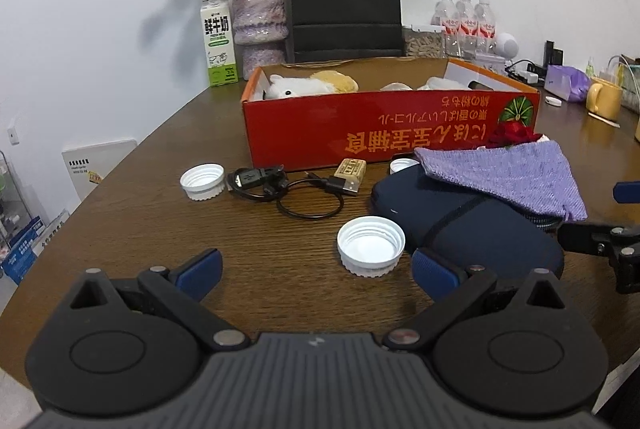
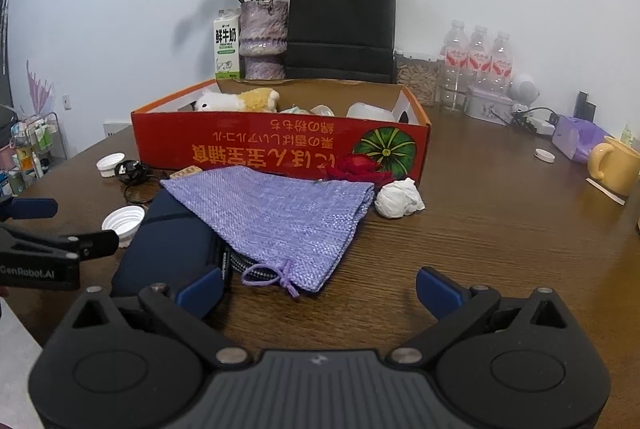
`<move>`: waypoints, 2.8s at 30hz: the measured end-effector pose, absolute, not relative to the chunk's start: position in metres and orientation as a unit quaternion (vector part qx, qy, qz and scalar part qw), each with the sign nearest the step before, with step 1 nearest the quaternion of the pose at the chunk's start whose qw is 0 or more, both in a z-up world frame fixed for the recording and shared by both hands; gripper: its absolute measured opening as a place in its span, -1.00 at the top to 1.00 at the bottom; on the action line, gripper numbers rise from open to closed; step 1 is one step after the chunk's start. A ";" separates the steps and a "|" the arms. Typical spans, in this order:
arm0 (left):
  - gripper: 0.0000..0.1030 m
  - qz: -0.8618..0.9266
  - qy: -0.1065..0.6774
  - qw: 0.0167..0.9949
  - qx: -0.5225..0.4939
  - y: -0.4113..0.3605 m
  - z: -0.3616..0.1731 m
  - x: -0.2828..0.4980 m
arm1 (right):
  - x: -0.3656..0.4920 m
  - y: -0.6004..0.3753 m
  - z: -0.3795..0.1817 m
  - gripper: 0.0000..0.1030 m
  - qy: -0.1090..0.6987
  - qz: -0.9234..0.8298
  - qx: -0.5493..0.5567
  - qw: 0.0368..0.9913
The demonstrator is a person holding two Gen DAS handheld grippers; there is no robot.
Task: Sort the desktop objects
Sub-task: 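Withdraw both tools from the box back over the table, then grasp the white bottle cap with the left tool while the right tool grasps the lilac bag, then carry the cap and lilac bag into the cardboard box and open both tools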
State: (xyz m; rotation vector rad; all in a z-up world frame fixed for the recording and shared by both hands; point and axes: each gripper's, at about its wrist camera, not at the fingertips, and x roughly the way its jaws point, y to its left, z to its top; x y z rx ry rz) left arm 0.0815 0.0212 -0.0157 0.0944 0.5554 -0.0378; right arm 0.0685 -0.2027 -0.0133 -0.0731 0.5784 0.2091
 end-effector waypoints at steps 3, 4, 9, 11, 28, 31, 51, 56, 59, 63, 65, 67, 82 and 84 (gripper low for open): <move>-1.00 -0.021 0.277 0.959 0.052 0.020 -0.019 0.088 | 0.076 -0.197 -0.015 -1.00 0.286 0.104 -0.046 0.951; -0.98 -0.023 0.279 0.958 0.055 0.019 -0.020 0.090 | 0.079 -0.196 -0.015 -1.00 0.286 0.104 -0.050 0.951; -0.74 -0.038 0.279 0.958 0.058 0.018 -0.024 0.100 | 0.094 -0.193 -0.015 -1.00 0.287 0.114 -0.052 0.950; -0.62 -0.044 0.277 0.958 0.056 0.018 -0.024 0.102 | 0.100 -0.192 -0.014 -1.00 0.287 0.117 -0.052 0.949; 0.12 -0.086 0.271 0.957 0.056 0.017 -0.023 0.106 | 0.108 -0.189 -0.014 -0.12 0.273 0.161 -0.053 0.947; 0.20 -0.090 0.269 0.957 0.060 0.014 -0.023 0.104 | 0.103 -0.189 -0.010 0.21 0.263 0.159 -0.054 0.950; 0.21 -0.080 0.223 0.970 0.051 0.020 0.005 0.086 | 0.076 -0.194 0.027 0.95 0.197 0.170 -0.029 0.965; 0.21 -0.079 0.185 0.978 0.053 0.018 0.029 0.087 | 0.074 -0.187 0.051 0.95 0.156 0.170 -0.052 0.972; 0.21 -0.080 0.161 0.982 0.055 0.015 0.043 0.089 | 0.077 -0.185 0.068 0.96 0.129 0.169 -0.065 0.975; 0.21 -0.080 0.142 0.985 0.053 0.009 0.058 0.101 | 0.089 -0.180 0.090 0.96 0.096 0.169 -0.078 0.978; 0.21 -0.079 0.135 0.986 0.050 0.007 0.065 0.111 | 0.100 -0.176 0.101 0.96 0.085 0.171 -0.079 0.978; 0.21 -0.077 0.131 0.987 0.044 0.006 0.071 0.122 | 0.114 -0.172 0.111 0.96 0.077 0.172 -0.077 0.979; 0.21 -0.057 0.150 0.987 0.009 0.015 0.072 0.231 | 0.269 -0.163 0.113 0.98 0.103 0.151 0.016 0.983; 0.21 -0.056 0.163 0.985 0.008 0.014 0.064 0.246 | 0.289 -0.170 0.095 0.98 0.125 0.146 0.036 0.981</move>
